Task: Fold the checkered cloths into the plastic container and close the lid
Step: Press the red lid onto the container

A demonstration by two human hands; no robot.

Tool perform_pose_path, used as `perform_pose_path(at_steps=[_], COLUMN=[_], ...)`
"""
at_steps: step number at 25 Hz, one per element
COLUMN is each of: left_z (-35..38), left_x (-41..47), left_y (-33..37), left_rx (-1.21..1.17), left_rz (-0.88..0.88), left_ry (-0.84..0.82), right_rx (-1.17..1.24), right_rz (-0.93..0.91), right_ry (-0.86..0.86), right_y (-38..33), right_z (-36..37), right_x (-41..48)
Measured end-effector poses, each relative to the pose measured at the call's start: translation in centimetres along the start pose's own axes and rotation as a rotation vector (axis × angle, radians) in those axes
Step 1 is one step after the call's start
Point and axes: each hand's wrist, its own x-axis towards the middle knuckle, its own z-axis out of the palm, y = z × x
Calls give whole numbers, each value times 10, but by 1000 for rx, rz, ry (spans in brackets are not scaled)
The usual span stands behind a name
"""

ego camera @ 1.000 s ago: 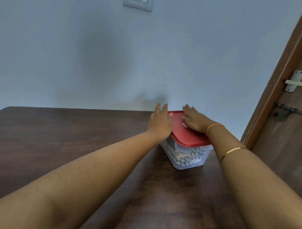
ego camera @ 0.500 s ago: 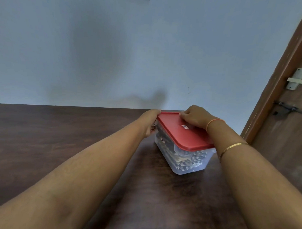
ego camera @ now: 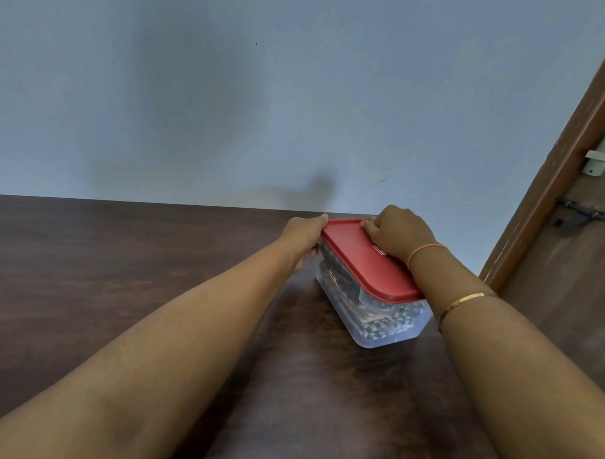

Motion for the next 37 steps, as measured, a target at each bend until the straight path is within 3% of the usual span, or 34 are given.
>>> perform_pose_path(at_steps=[4,8,13,15,19,21,24,26,31,37], left_z=[2,-3,-8,-8,1,6,6,5,-7,-35], left_x=[-6,-16,-17,-17,-19,-24,-27,-29,-46,-75], left_y=[0,4,18,28,26,21,23,27,30,41], left_rx=[99,527,637,694,608,540,489,428,323,374], left_rz=[45,252,310,355,246,174,139,107,-3,-90], left_ry=[18,136,101,129,-49,-82,-61,-73,-60,-69], right_rx=[-42,-19,218,121,-26,15,268,430,770,877], right_rz=[-71,-58,63,161,314,393,621,679,668,618], right_ry=[-40,-40,374,292,-235,-409,-564,-585,-426,-253], right_y=[3,2,-3,-3,-6,-6,-1,4,21,9], right_z=[4,0,-41,-59,-80,-83,-79,-74,-65,-63], right_x=[-4,-9,-27,-37,-70,-87,-102,-104,-111,-110])
